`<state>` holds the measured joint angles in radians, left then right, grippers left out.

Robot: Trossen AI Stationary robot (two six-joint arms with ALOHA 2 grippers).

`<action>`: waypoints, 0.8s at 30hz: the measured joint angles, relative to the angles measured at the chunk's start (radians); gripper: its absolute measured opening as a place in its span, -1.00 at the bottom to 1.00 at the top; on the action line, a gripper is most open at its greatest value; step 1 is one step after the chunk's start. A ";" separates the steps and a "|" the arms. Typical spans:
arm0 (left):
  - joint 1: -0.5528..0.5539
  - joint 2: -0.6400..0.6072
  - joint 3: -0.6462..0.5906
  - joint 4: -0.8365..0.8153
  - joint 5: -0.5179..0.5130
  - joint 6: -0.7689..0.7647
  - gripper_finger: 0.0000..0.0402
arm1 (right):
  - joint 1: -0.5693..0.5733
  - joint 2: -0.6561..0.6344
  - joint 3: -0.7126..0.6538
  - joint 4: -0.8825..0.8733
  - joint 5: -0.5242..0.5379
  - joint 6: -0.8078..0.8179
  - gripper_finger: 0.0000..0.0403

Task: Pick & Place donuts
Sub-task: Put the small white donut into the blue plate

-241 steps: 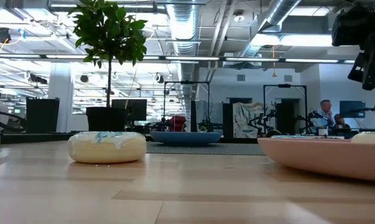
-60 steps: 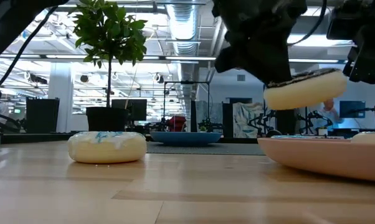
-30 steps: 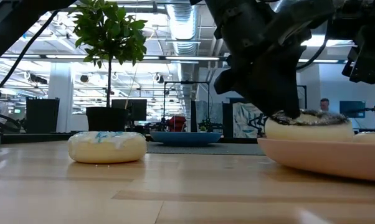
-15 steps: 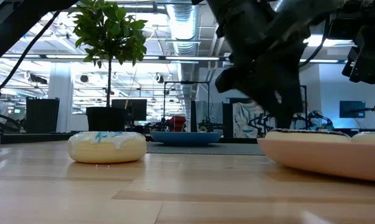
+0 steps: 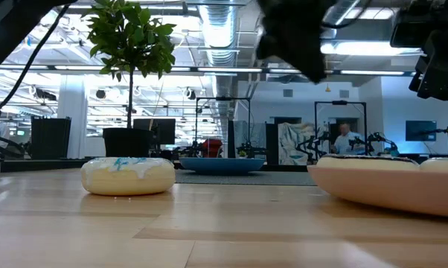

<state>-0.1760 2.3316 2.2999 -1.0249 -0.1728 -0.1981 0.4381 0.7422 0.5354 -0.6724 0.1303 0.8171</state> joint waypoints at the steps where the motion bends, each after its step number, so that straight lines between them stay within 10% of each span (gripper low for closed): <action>1: 0.004 -0.008 -0.012 -0.031 -0.035 0.017 -0.77 | 0.000 0.000 0.000 0.000 0.000 0.003 -1.00; 9: 0.044 -0.104 -0.245 -0.017 -0.051 0.038 -0.99 | -0.001 0.000 0.000 0.020 0.001 0.032 -1.00; 18: 0.081 -0.492 -0.841 0.421 -0.050 -0.042 -1.00 | -0.002 0.000 0.000 0.058 0.012 0.068 -1.00; 24: 0.072 -0.800 -1.228 0.667 -0.057 -0.075 -1.00 | -0.012 0.001 -0.001 0.162 0.293 0.054 -0.99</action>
<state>-0.1036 1.5313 1.0719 -0.3575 -0.2302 -0.2728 0.4261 0.7429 0.5348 -0.5103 0.4231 0.8709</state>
